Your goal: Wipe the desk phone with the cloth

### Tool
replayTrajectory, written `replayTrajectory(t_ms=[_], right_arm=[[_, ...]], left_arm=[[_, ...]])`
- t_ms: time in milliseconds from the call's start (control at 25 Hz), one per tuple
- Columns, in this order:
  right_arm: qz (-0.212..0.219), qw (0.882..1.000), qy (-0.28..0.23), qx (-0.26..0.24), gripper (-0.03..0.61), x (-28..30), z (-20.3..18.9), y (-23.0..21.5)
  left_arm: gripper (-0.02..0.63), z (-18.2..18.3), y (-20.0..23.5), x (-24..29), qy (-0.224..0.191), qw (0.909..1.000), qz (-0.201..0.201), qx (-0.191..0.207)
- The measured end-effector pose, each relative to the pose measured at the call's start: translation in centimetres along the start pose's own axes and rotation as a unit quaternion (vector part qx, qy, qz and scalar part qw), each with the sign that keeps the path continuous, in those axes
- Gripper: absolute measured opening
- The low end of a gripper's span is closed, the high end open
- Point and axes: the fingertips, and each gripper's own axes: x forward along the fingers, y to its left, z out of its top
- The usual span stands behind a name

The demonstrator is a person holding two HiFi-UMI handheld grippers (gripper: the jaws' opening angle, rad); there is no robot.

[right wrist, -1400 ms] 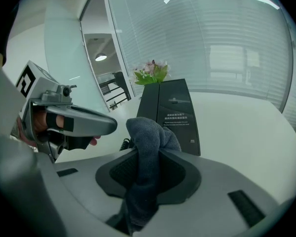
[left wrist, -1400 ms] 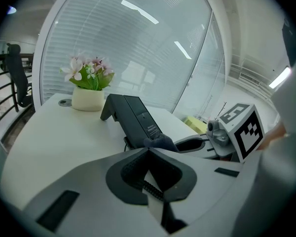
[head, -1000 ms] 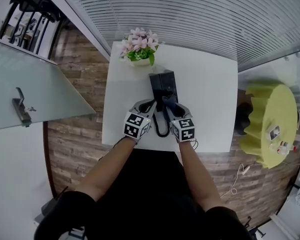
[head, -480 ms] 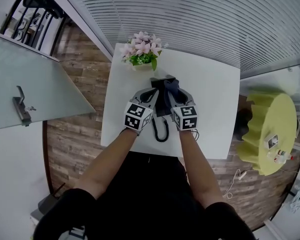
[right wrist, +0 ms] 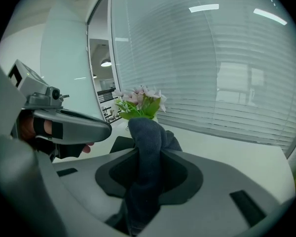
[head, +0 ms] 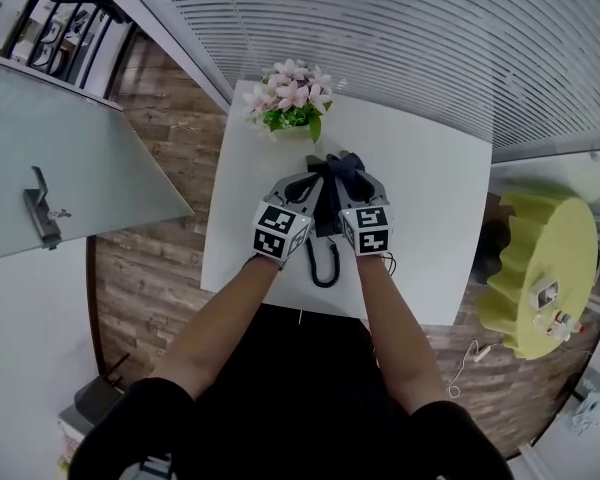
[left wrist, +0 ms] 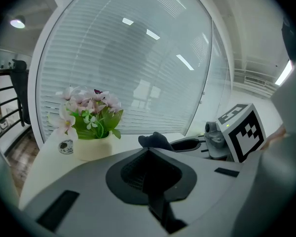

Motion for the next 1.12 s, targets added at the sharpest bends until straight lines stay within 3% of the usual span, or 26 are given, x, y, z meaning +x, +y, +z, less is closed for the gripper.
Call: replayTrajectory(t_ms=[240,1120], right_arm=[[-0.006,1.0,0.003,-0.021,0.126,0.0,-0.2,0.0],[-0.018,1.0,0.011,0.001,0.132,-1.9,-4.0,0.6]], left_arm=[[0.009,-0.7,0.4,-0.4,0.004,1.0,0.007,0.005],[0.009,-3.4,-1.9,-1.1,0.02,0.9997,-0.015,0.005]])
